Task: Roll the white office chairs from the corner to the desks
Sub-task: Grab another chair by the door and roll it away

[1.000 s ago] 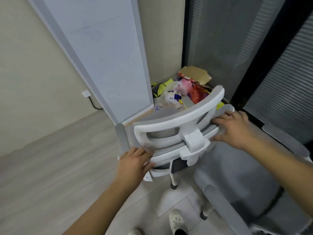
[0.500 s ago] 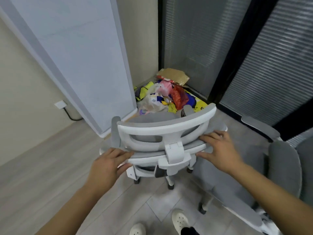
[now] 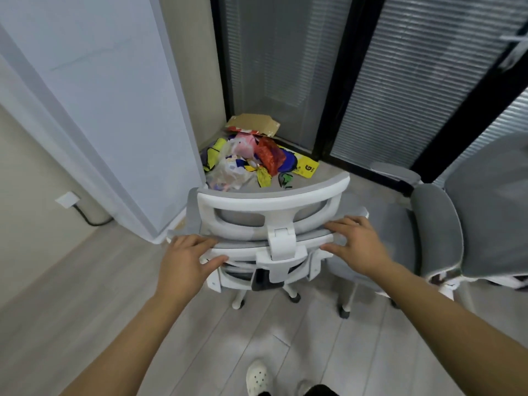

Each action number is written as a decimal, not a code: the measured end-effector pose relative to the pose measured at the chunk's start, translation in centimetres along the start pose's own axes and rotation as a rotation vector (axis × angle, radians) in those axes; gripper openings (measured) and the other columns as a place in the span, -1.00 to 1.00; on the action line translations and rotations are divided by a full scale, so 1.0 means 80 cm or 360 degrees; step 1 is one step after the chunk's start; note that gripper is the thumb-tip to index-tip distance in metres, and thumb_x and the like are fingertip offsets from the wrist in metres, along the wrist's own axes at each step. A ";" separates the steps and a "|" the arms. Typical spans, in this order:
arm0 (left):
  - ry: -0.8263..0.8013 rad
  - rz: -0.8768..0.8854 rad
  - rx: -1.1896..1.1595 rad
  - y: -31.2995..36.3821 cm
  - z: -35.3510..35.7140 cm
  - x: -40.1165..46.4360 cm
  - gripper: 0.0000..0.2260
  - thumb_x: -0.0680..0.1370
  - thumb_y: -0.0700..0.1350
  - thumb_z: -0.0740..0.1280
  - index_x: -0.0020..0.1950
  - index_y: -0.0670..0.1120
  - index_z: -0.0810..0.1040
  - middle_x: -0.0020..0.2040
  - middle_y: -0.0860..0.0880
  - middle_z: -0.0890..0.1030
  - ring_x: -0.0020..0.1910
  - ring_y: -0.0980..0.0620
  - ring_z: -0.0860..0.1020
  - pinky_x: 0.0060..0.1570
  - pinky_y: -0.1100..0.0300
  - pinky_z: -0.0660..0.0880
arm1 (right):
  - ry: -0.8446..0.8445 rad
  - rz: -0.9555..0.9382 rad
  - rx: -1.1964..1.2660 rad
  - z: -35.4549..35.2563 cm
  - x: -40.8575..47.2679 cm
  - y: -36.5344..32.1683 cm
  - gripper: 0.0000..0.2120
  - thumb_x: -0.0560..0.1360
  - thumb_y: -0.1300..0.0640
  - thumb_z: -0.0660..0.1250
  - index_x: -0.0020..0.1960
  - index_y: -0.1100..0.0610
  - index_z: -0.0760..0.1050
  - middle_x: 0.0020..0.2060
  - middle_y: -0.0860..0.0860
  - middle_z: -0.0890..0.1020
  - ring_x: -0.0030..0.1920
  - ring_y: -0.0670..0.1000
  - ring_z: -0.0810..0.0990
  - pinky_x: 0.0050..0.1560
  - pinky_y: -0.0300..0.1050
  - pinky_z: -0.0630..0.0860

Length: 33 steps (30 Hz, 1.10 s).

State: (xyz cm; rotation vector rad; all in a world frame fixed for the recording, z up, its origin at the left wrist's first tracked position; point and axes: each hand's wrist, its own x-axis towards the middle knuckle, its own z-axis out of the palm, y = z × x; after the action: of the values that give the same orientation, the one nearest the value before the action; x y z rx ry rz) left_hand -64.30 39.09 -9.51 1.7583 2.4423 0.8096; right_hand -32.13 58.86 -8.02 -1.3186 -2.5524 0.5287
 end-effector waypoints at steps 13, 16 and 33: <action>-0.0171 -0.0240 -0.0184 0.014 -0.056 -0.135 -0.64 0.37 0.11 0.51 0.13 0.07 0.66 -0.01 0.14 0.56 0.12 0.05 0.47 0.04 0.18 0.39 | 0.0005 0.0083 -0.0043 0.028 -0.155 -0.046 -0.48 0.44 -0.25 0.38 0.34 -0.08 0.51 0.26 -0.10 0.57 0.34 0.08 0.30 0.36 0.02 0.30; -0.0211 -0.0216 -0.0178 0.023 -0.071 -0.177 -0.63 0.38 0.11 0.51 0.15 0.06 0.65 -0.01 0.15 0.54 0.13 0.06 0.45 0.03 0.19 0.37 | 0.0009 0.0083 -0.0053 0.029 -0.206 -0.060 -0.49 0.46 -0.25 0.36 0.34 -0.08 0.50 0.26 -0.11 0.57 0.35 0.08 0.30 0.37 -0.02 0.27; -0.0333 0.0466 -0.0132 0.015 -0.131 -0.435 -0.51 0.44 0.31 0.16 0.13 0.05 0.65 0.04 0.10 0.62 0.07 0.07 0.41 -0.03 -0.03 0.56 | 0.0288 0.0888 0.0068 0.060 -0.594 -0.211 -0.57 0.45 -0.23 0.38 0.29 -0.18 0.50 0.33 -0.23 0.47 0.46 -0.11 0.27 0.35 0.08 0.17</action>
State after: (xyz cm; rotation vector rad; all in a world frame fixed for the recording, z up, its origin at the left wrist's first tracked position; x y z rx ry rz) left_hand -53.87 4.24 -9.46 2.0800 2.0232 0.6910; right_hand -19.08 9.98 -6.90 -1.9674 -2.0025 0.5208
